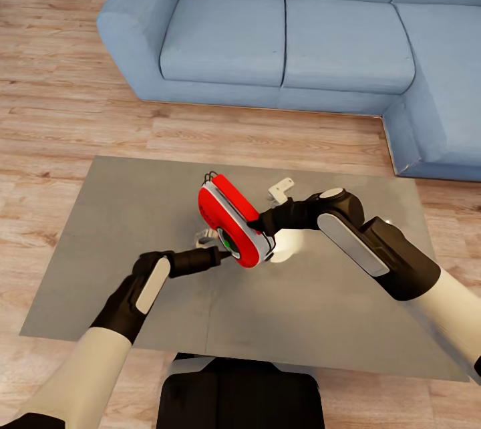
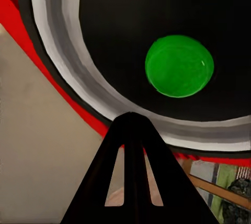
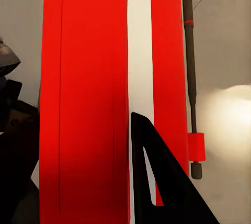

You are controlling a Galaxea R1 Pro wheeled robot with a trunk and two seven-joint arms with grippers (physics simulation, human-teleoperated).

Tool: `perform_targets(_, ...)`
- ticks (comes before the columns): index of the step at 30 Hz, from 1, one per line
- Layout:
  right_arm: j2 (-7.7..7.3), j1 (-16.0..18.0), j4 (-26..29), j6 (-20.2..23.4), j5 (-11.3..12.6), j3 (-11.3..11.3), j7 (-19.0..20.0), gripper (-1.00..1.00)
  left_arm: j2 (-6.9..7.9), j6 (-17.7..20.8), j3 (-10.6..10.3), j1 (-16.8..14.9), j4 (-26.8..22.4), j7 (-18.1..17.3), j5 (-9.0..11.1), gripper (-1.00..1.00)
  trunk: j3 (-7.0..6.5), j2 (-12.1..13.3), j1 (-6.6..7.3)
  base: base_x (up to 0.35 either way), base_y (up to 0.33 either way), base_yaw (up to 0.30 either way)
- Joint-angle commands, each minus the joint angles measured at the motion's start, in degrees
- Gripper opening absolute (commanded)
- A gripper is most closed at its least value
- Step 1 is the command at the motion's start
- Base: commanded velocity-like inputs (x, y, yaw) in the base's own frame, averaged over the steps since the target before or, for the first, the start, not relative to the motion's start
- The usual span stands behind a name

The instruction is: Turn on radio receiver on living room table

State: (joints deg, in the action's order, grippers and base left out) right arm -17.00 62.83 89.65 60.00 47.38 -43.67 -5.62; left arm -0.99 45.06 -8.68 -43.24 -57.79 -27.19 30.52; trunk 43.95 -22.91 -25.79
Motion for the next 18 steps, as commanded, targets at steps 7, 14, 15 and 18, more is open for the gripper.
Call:
perform_targets(7, 0.01, 0.01, -0.01, 0.0, 3.01, 0.19, -0.09, -1.0, -0.02, 0.33, -0.19, 0.0, -2.54, -0.16, 0.54, -1.0, 0.0, -0.01, 0.0, 0.0, 0.0, 0.0)
perform_targets(14, 1.01, 0.01, -6.47, 0.0, -2.73, 3.63, -15.33, -1.0, 4.22, 1.98, 0.19, 0.0, -14.43, -3.94, 1.08, -1.0, 0.0, -0.01, 0.0, 0.0, 0.0, 0.0)
perform_targets(15, 1.05, 0.01, -7.33, 0.0, -2.8, 5.09, -16.62, -1.0, 7.0, 2.67, 0.21, 0.0, -16.69, -4.55, 1.45, -1.0, 0.0, -0.01, 0.0, 0.0, 0.0, 0.0)
perform_targets(18, 1.03, 0.01, -8.19, 0.0, -2.98, 7.72, -18.26, -1.0, 13.48, 3.4, 0.24, 0.0, -19.84, -8.09, 4.97, -1.0, 0.0, -0.01, 0.0, 0.0, 0.0, 0.0)
